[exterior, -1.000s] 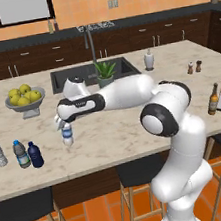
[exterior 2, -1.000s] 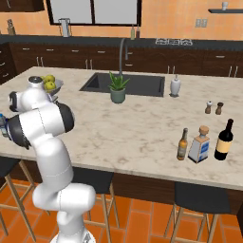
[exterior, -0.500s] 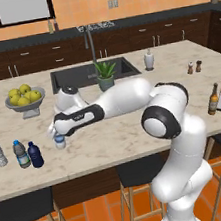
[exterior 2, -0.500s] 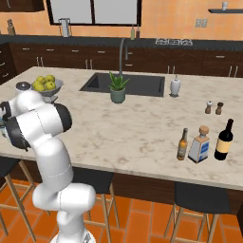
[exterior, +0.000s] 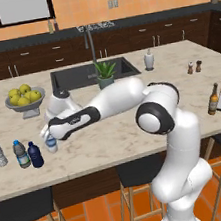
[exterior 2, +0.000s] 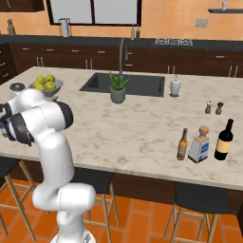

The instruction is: Move the plastic bottles in the middle to the plastics group, and the glass bottles in the middle to the glass group.

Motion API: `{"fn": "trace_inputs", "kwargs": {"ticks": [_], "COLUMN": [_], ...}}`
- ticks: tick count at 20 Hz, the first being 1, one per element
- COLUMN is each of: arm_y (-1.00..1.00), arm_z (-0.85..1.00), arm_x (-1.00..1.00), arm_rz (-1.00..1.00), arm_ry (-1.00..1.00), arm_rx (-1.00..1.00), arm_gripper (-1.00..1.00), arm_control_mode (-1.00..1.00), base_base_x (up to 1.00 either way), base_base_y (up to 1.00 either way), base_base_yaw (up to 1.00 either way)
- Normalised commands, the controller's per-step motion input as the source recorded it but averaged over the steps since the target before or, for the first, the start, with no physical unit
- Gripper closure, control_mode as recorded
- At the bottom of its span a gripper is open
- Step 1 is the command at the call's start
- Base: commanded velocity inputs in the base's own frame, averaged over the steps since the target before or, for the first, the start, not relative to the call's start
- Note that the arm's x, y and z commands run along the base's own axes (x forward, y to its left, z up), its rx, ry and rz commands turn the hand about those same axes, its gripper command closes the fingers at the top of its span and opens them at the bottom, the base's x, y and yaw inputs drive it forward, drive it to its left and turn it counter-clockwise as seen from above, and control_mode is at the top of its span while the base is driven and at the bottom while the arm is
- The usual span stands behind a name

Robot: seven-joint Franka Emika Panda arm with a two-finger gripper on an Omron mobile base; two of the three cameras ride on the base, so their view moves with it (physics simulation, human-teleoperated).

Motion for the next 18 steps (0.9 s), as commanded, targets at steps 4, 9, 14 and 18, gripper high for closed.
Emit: {"fn": "trace_inputs", "kwargs": {"ticks": [4,9,14,18], "arm_y": [0.13,0.08,0.00,0.00], "arm_z": [-0.29,-0.51,-0.10,-0.03], "arm_x": [0.00,-0.01,-0.01,0.00], "arm_rz": [0.01,0.00,0.00,0.00], "arm_ry": [0.00,0.03,0.00,0.00], "arm_rx": [0.00,0.00,0.00,0.00], "arm_gripper": [1.00,1.00,1.00,1.00], "arm_control_mode": [-1.00,-1.00,-1.00,-1.00], "base_base_x": [0.00,0.00,0.00,0.00], "base_base_y": [0.00,0.00,0.00,0.00], "base_base_yaw": [0.00,0.00,0.00,0.00]}}
